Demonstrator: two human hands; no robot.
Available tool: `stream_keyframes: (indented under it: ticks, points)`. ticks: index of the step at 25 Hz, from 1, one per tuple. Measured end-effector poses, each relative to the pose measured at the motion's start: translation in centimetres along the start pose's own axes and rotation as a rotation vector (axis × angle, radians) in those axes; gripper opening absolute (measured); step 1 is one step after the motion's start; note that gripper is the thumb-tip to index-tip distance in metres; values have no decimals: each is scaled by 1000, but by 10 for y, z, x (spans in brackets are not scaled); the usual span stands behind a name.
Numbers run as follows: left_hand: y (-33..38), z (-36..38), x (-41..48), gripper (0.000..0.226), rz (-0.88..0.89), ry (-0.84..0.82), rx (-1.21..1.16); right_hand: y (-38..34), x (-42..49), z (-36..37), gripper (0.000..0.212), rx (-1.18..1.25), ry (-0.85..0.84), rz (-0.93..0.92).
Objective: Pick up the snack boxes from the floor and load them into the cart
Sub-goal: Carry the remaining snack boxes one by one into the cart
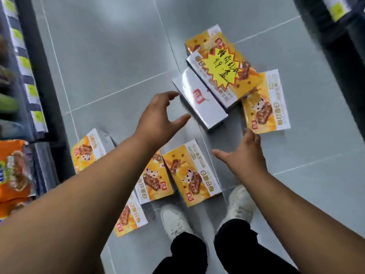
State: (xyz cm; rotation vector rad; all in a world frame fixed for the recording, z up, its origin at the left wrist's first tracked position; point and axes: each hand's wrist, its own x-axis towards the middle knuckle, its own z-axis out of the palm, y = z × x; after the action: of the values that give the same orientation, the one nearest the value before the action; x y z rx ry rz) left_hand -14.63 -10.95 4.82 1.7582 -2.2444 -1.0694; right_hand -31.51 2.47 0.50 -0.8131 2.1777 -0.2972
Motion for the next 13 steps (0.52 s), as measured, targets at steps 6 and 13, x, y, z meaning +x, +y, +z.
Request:
stream_keyframes:
  ticks: [6,13]
  points:
    - [-110,93,97,82,-191,-15,-34,50,92,115,121,97,-24,99]
    - [-132,139,194,93,-339,-63,-383,50,160,165,118,325,192,-18]
